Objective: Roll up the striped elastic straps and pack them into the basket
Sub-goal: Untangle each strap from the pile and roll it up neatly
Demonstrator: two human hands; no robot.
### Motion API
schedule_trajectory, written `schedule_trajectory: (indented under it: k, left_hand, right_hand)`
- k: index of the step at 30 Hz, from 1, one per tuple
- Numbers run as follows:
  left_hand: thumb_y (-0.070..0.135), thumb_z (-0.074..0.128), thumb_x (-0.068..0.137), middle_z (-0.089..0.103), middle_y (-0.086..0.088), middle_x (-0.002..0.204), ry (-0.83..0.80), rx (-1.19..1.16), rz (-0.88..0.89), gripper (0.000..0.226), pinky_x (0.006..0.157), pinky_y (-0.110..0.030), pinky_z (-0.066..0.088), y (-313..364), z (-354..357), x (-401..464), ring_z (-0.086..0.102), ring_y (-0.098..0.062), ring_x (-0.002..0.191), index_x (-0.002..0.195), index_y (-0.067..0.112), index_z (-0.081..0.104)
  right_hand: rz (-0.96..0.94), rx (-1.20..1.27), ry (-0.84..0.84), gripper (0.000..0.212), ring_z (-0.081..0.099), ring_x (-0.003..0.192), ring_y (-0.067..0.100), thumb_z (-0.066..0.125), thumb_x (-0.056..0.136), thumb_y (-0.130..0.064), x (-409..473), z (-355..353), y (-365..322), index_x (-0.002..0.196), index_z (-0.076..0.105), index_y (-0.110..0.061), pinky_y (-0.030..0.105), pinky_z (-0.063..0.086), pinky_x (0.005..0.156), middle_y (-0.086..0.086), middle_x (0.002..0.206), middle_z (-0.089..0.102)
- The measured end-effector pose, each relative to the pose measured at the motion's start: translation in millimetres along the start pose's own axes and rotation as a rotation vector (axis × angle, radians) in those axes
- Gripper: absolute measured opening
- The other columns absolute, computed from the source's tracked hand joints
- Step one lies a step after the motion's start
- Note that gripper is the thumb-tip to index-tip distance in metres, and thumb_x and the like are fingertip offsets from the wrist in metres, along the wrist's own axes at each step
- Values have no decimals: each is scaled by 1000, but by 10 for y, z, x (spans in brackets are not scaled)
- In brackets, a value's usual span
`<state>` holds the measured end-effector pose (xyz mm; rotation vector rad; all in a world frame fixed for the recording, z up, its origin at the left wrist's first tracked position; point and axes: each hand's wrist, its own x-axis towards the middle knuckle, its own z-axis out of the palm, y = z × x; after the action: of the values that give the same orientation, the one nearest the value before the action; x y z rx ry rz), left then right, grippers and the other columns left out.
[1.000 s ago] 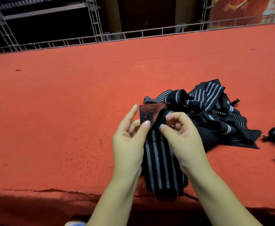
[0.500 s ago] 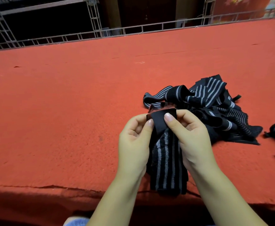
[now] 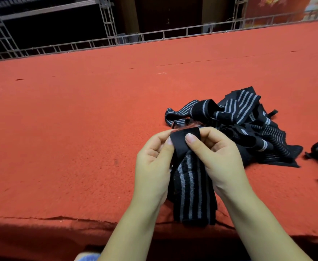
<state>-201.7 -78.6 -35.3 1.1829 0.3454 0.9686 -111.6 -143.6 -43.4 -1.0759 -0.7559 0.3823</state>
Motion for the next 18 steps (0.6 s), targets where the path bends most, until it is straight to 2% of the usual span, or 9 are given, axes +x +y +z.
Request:
schedule_trajectory:
  k: [5,9,13,15,17,18]
  left_hand:
    - [10,62,90,74,-7,84,-17,-3,16,12,69,-24,54,-2,-27,2,68,-16,78,87,14,73]
    - [6,57,93,73,-8,83,-9,11,15,13,68,-24,54,-13,-48,1,67,-17,77,90,8,70]
    - [21,57,85,73,-7,80,-11,-20,23,20,64,-22,53,15,-57,-13,68,-14,72,88,9,72]
    - [23,61,83,71,-1,73,-4,10,42,16,61,-20,52,20,-51,-22,66,-9,66,85,13,73]
    - [18,73,81,72,-1,73,14,55,64,3,65,-21,54,7,-48,-26,67,-11,69,79,20,75]
    - [17,74,78,73,-2,74,32,55,68,4,66,-23,55,0,-51,-22,69,-13,71,77,20,75]
  right_hand:
    - [-30,-27,2,7,62,72,10,68,87,-12,-5,16,-3,80,67,-14,23,51,68,-3,74,68]
    - [-9,-27,3,5,64,74,14,70,85,-15,-14,15,-2,82,67,-12,28,53,71,1,77,69]
    - [-11,-44,-8,7,62,73,13,70,82,-18,-20,12,4,81,67,-11,28,52,70,0,75,68]
    - [-10,-45,-8,9,62,73,13,69,81,-19,-22,13,4,81,66,-11,28,52,69,1,76,67]
    - [-5,-28,-12,9,62,72,12,69,79,-21,-25,17,21,82,66,-13,27,52,68,0,76,68]
    - [9,-10,-5,10,62,72,12,70,78,-22,-27,23,36,82,65,-15,26,52,68,-1,75,68]
